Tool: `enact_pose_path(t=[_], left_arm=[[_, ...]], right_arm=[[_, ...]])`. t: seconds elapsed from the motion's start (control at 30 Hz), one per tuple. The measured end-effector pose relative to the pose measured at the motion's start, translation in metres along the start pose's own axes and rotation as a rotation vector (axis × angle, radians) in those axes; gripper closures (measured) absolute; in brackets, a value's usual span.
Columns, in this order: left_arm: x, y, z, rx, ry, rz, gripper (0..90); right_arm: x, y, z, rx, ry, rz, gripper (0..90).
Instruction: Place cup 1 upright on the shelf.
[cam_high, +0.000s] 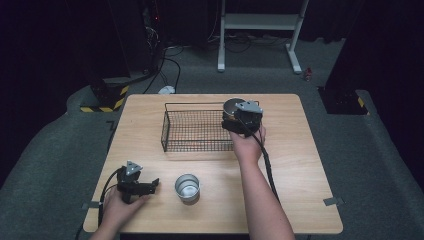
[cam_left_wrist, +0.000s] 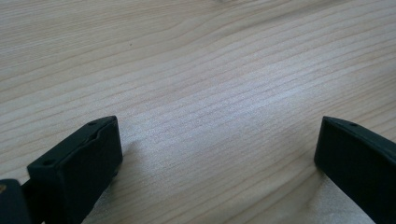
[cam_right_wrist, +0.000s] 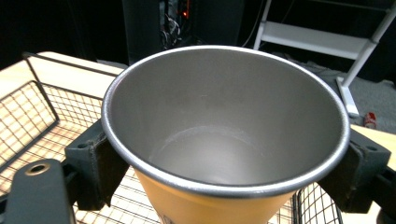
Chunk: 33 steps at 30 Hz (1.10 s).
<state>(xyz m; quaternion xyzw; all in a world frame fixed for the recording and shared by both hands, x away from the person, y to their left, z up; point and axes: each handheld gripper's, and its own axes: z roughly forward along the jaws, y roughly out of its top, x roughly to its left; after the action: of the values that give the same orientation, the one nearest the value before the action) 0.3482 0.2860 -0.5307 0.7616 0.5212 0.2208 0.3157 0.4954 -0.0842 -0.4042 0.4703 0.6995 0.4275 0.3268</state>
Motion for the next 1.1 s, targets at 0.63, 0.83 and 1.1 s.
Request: enact_pose_path(t=[0.63, 0.83, 1.1], left_arm=[[0.0, 0.0, 0.0, 0.0, 0.0, -0.001, 1.2], [0.0, 0.0, 0.0, 0.0, 0.0, 0.0, 1.3], [0.0, 0.0, 0.0, 0.0, 0.0, 0.0, 1.3]], right_arm=[[-0.004, -0.015, 0.027, 0.113, -0.016, 0.011, 13.7], [-0.005, -0.02, 0.034, 0.137, -0.026, 0.004, 13.7], [-0.006, -0.025, 0.04, 0.172, -0.037, 0.008, 13.7]])
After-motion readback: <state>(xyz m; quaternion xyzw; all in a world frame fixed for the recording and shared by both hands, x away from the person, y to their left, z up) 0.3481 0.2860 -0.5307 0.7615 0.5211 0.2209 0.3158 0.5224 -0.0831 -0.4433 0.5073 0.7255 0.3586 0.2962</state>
